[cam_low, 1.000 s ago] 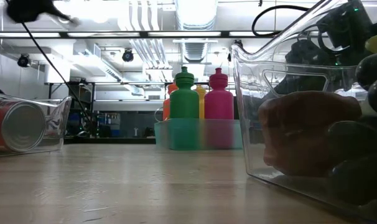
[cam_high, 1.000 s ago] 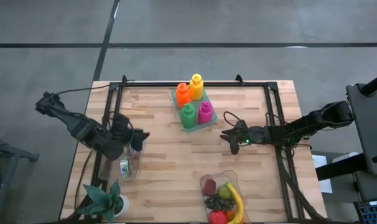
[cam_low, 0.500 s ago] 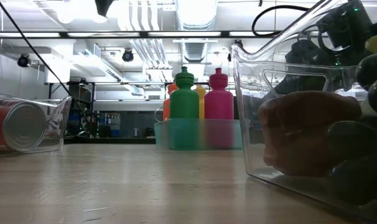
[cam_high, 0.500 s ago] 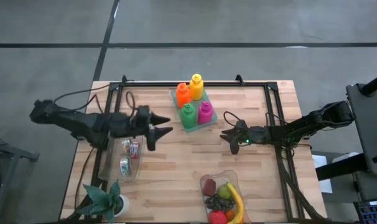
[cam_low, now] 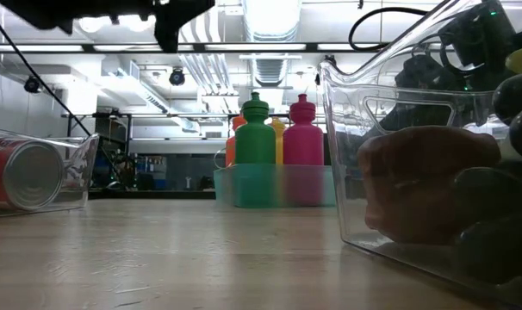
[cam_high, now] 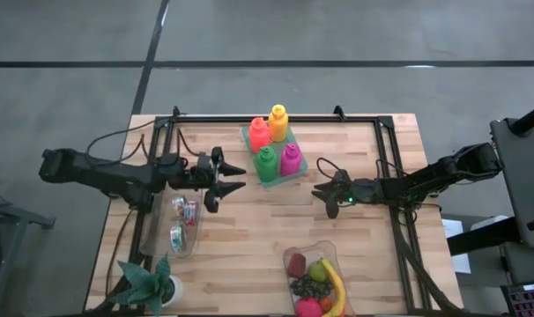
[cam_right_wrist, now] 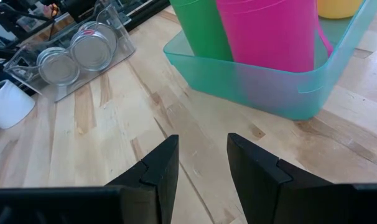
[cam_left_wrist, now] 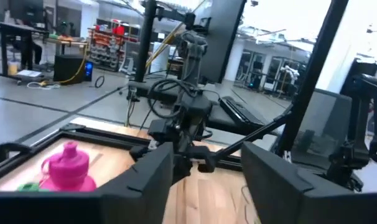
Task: Pick & Place Food Item
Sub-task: Return to Home Position
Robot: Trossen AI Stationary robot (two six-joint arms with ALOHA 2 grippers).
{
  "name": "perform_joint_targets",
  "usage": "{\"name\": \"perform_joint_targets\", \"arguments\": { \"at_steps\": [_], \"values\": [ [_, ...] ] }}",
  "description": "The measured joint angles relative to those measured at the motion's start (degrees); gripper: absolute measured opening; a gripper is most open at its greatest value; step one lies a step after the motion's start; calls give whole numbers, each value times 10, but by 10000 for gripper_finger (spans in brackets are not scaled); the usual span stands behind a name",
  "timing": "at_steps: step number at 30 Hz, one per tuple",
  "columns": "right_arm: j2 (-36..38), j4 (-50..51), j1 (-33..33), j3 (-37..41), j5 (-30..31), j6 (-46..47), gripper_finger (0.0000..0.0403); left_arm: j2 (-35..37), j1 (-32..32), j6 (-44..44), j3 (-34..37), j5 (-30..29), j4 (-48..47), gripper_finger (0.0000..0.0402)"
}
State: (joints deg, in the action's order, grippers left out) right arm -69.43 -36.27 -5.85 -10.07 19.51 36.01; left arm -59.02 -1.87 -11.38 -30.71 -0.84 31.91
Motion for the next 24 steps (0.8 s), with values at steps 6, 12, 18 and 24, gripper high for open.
{"name": "perform_joint_targets", "arguments": {
  "at_steps": [6,12,18,24],
  "values": [
    [0,0,0,0,0,0,134,28,0,-5,54,-23,26,100],
    [0,0,0,0,0,0,134,120,0,-2,114,-83,27,8],
    [0,0,0,0,0,0,134,271,-1,12,185,-86,27,7],
    [0,0,0,0,0,0,134,424,-1,-29,260,-86,26,6]
  ]
}}
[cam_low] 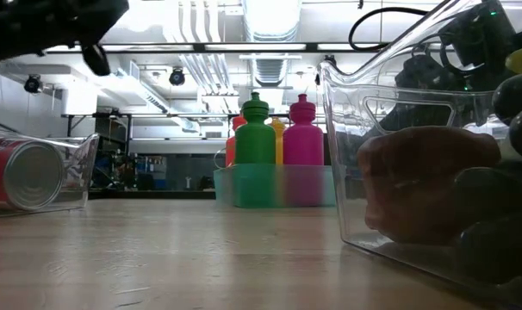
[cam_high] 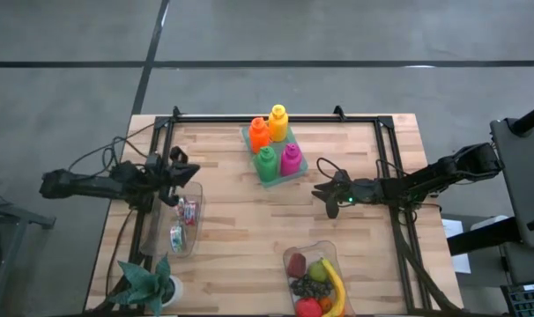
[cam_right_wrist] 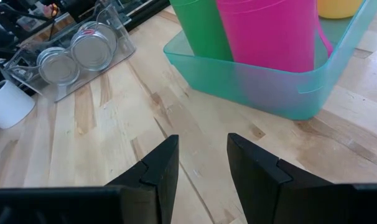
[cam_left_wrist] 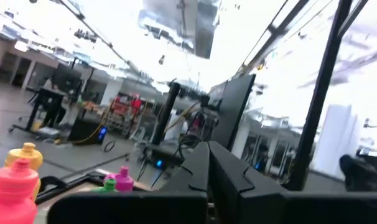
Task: Pick & Place Food Item
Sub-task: Return to Home Position
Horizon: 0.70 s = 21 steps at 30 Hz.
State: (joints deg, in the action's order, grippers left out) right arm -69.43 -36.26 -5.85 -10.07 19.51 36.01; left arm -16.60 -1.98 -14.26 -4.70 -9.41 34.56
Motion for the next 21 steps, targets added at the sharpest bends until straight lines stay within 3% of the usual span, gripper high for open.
{"name": "perform_joint_targets", "arguments": {
  "at_steps": [4,13,21],
  "values": [
    [0,0,0,0,0,0,134,74,0,-7,45,4,-10,6],
    [0,0,0,0,0,0,134,165,0,-8,43,-5,-240,6],
    [0,0,0,0,0,0,134,147,0,-8,43,13,-327,6]
  ]
}}
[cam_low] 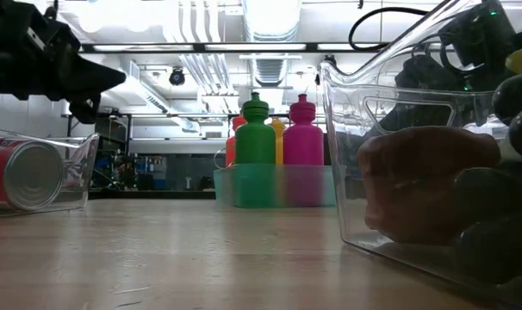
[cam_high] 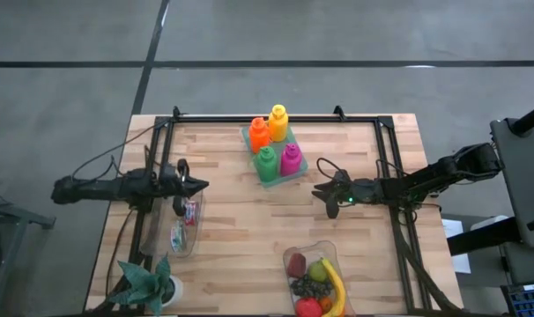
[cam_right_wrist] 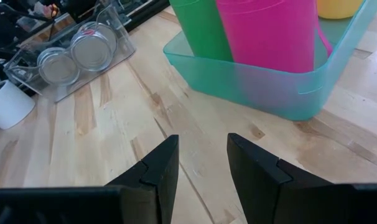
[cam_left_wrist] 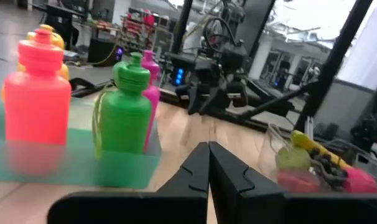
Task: Pick & Place Food Item
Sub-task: Return to Home Position
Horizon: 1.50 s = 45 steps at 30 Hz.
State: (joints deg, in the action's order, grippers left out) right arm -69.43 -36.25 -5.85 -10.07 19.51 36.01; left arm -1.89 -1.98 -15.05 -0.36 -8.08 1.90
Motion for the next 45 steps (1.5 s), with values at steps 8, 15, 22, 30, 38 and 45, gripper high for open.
{"name": "perform_joint_targets", "arguments": {
  "at_steps": [8,15,22,30,38,45],
  "values": [
    [0,0,0,0,0,0,134,-17,0,0,0,2,-2,6],
    [0,0,0,0,0,0,134,-17,0,0,0,2,-2,6],
    [0,10,0,0,0,-20,134,-17,0,0,0,2,-2,6],
    [-1,60,0,0,0,-97,134,-17,0,0,0,2,-3,6],
    [1,58,1,0,11,-126,134,-17,0,0,0,2,-3,6],
    [79,25,1,8,50,-238,134,-17,0,0,0,2,-3,6]
  ]
}}
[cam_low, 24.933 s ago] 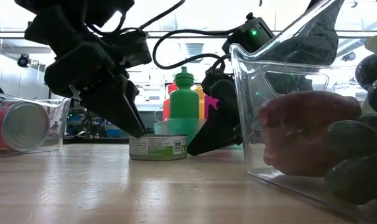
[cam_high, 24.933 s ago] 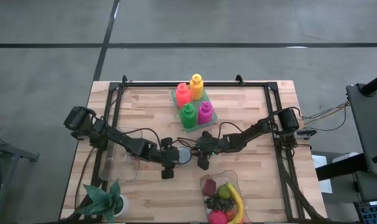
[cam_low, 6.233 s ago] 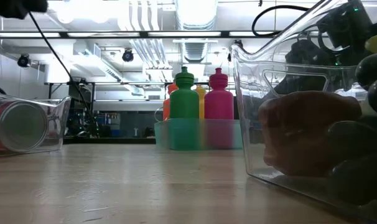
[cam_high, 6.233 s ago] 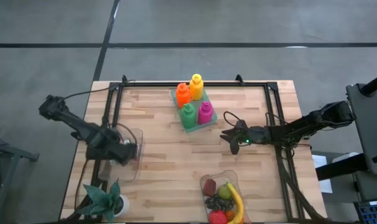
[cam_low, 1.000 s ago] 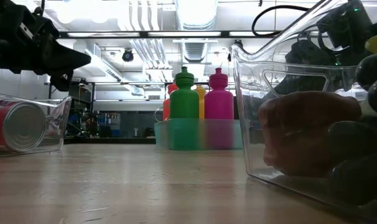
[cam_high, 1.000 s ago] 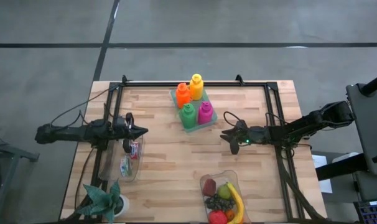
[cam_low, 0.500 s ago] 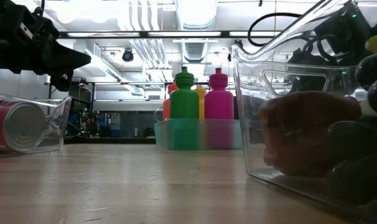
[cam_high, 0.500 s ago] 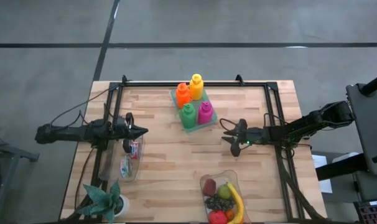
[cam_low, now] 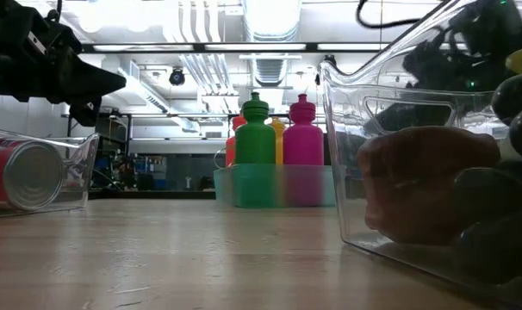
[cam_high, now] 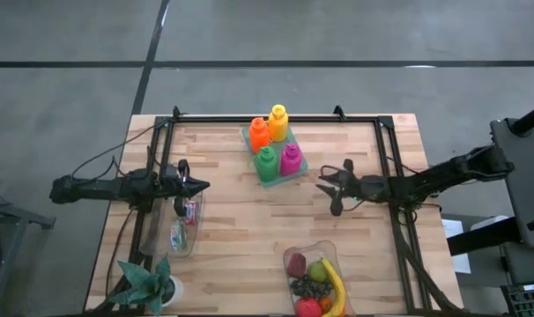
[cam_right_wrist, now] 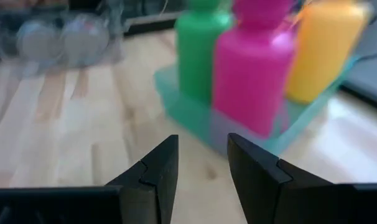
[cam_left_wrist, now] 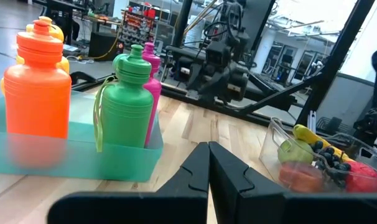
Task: Pick & Place Food Item
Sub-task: Return to Home Position
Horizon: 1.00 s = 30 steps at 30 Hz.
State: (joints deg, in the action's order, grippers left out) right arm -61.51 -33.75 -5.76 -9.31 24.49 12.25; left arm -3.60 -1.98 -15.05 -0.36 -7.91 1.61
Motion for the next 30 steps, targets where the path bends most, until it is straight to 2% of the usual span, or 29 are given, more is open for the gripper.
{"name": "perform_joint_targets", "arguments": {
  "at_steps": [8,12,17,30],
  "values": [
    [160,-1,0,83,12,-67,134,0,0,0,0,0,0,6],
    [221,68,0,88,12,-79,134,0,0,0,0,0,0,6],
    [276,105,0,88,11,-140,134,0,0,0,0,0,0,6],
    [411,108,0,88,-11,-56,134,0,0,0,0,0,0,6]
  ]
}}
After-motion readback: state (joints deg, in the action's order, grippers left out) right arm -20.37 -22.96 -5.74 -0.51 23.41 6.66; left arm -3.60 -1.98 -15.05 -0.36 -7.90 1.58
